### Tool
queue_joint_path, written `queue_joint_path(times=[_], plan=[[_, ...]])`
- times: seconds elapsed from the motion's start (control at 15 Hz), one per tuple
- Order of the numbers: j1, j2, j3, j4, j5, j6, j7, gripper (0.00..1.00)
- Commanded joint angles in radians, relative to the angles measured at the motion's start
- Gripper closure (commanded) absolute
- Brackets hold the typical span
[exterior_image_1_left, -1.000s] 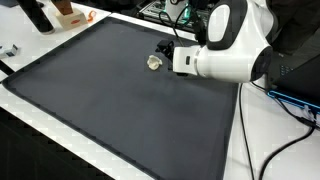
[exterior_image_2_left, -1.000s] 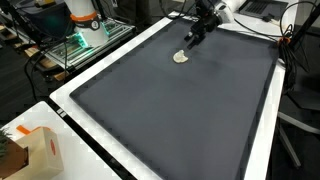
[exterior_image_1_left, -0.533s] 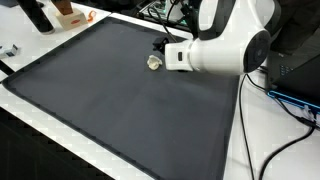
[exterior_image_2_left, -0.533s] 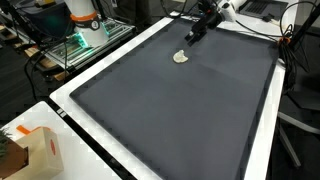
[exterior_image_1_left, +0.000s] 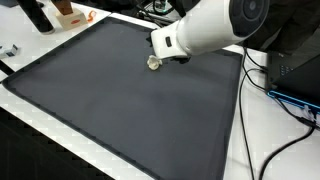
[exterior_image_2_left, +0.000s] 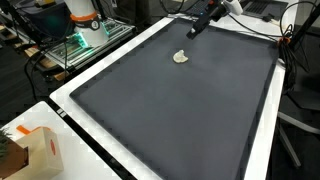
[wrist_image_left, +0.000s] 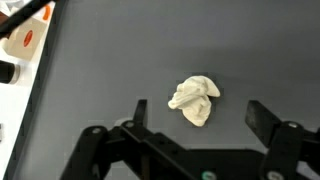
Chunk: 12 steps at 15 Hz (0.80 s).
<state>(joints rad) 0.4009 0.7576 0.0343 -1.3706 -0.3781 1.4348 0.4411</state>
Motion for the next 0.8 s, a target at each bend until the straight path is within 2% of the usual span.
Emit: queue_joint_path(times=[0.0, 0.73], plan=[[-0.061, -0.131, 0.031, -0.149, 0.036, 0.095, -0.104, 0.00], [-0.204, -0.398, 0.058, -0.388, 0.126, 0.279, -0.394, 0.00]])
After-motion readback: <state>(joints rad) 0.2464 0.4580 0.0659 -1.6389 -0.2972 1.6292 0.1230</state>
